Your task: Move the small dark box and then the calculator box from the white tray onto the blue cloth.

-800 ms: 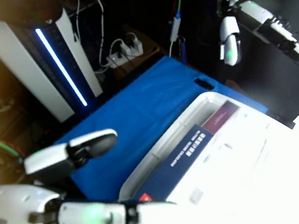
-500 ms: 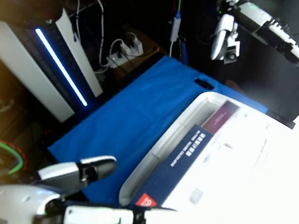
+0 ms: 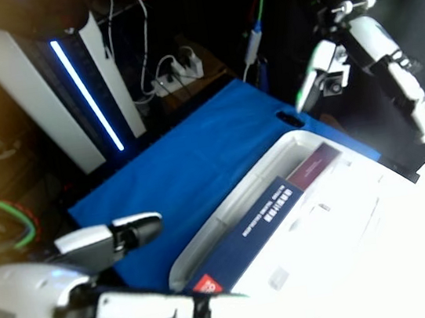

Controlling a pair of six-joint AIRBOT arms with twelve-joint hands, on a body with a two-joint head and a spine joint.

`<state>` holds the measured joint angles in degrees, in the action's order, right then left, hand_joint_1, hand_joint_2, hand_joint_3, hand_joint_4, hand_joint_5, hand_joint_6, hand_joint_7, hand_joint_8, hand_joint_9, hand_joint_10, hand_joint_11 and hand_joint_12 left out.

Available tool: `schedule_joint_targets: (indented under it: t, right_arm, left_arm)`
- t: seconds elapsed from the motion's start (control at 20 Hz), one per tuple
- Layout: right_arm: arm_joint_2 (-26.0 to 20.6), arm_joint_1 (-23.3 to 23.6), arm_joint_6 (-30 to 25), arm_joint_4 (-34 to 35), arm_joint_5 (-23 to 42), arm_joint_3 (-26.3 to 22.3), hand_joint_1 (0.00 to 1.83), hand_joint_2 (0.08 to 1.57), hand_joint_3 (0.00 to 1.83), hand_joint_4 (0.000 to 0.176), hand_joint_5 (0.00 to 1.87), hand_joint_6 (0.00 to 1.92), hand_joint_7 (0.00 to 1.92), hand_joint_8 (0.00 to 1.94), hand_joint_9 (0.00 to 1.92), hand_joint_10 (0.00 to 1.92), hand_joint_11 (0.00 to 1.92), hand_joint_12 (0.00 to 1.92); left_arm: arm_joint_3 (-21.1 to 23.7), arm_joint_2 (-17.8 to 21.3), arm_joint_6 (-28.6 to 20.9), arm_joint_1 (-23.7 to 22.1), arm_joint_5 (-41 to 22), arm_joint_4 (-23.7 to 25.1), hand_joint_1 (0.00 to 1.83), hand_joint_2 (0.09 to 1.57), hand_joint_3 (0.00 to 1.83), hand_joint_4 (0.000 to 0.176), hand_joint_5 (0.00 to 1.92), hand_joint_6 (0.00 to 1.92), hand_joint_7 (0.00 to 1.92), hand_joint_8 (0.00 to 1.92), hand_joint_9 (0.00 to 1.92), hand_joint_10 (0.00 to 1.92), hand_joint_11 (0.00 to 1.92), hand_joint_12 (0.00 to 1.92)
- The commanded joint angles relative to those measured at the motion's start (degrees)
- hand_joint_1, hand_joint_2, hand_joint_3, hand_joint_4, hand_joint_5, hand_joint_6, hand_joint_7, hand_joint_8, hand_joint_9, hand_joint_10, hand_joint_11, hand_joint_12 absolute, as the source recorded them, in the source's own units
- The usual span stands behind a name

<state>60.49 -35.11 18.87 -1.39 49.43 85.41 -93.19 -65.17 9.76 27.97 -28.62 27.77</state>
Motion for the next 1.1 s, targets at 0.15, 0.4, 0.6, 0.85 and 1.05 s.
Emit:
schedule_joint_targets:
  t: [0.15,0.4,0.6,0.85,1.05]
  right_arm:
    - [0.3,1.1,-0.5,1.5,6.6,0.5,0.98,0.52,0.00,0.000,0.37,0.01,0.02,0.00,0.09,0.00,0.00,0.46]
    - [0.6,1.1,-0.5,1.5,6.6,0.6,0.94,0.49,0.00,0.000,0.35,0.00,0.05,0.00,0.10,0.00,0.00,0.21]
    - [0.6,1.1,-0.5,1.5,6.6,0.6,0.95,0.49,0.00,0.000,0.34,0.00,0.01,0.00,0.09,0.00,0.00,0.31]
    - [0.8,1.1,-0.5,1.5,6.6,0.6,0.98,0.49,0.00,0.000,0.34,0.00,0.02,0.00,0.09,0.00,0.00,0.42]
    - [0.9,1.1,-0.5,1.5,6.6,0.6,0.98,0.51,0.00,0.000,0.37,0.01,0.08,0.00,0.12,0.00,0.00,0.58]
  left_arm:
    - [-2.3,-2.3,-8.2,-2.3,0.3,9.7,0.88,0.75,0.00,0.000,0.21,0.02,0.23,0.00,0.32,0.01,0.34,0.08]
    - [-5.2,-5.7,-16.9,-3.6,4.1,23.5,0.76,0.76,0.01,0.000,0.23,0.01,0.28,0.01,0.37,0.01,0.34,0.12]
    - [-6.4,-7.5,-17.7,-3.8,6.2,27.4,0.71,0.82,0.00,0.000,0.34,0.00,0.45,0.00,0.47,0.00,0.10,0.86]
    - [-6.9,-8.4,-17.7,-3.5,7.4,29.1,0.76,0.74,0.00,0.000,0.49,0.01,0.54,0.00,0.55,0.01,0.01,1.33]
    - [-6.9,-9.1,-17.8,-2.6,8.1,30.8,0.81,0.76,0.00,0.000,0.58,0.01,0.40,0.00,0.41,0.01,0.00,1.05]
